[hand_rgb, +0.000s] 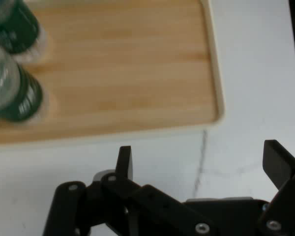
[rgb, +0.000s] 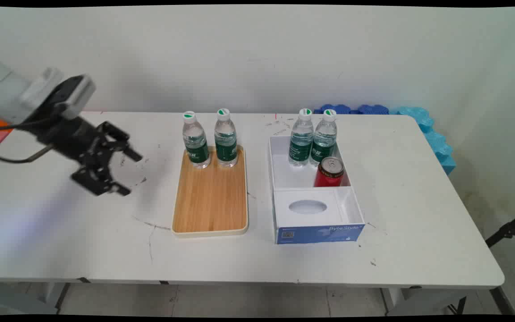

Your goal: Pick up the green bottle from the white box

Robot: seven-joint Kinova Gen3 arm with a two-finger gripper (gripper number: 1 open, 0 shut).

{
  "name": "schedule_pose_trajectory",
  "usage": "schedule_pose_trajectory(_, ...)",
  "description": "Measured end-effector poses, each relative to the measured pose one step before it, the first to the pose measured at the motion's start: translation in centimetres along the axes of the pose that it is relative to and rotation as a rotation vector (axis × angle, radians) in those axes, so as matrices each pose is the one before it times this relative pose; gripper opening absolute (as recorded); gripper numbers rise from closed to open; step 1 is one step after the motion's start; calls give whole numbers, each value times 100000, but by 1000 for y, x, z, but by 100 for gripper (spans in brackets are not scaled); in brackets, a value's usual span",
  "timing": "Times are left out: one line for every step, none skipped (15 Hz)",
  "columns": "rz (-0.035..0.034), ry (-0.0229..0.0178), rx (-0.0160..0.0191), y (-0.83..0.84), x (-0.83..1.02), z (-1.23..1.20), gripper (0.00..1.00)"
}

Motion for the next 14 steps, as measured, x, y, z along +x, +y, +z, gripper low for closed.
schedule_pose_trajectory(-110,834,658,-458,1371,476,100)
schedule_pose_trajectory(-235,1143,845,-558,1566,598,100)
schedule_pose_trajectory(-69,871,791,-447,1266,500,100)
schedule_pose_trajectory(21,613,554,-328,895,383,100)
schedule_pose_trajectory(-53,1125,1134,-603,1548,694,100)
schedule_pose_trajectory(-49,931,956,-528,1290,640,100)
schedule_pose_trajectory(-79,1049,1292,-682,1483,820,100)
schedule_pose_trajectory(41,1026,1287,-719,1436,885,100)
schedule_pose_trajectory(73,766,1043,-622,1151,798,100)
schedule_pose_trajectory(232,877,1200,-723,1297,1003,100)
schedule_pose_trajectory(350,599,995,-603,1016,902,100)
schedule_pose_trajectory(389,289,661,-400,631,643,100)
schedule_pose_trajectory(687,483,1159,-664,1050,1170,100)
schedule_pose_trajectory(443,261,856,-542,797,1081,100)
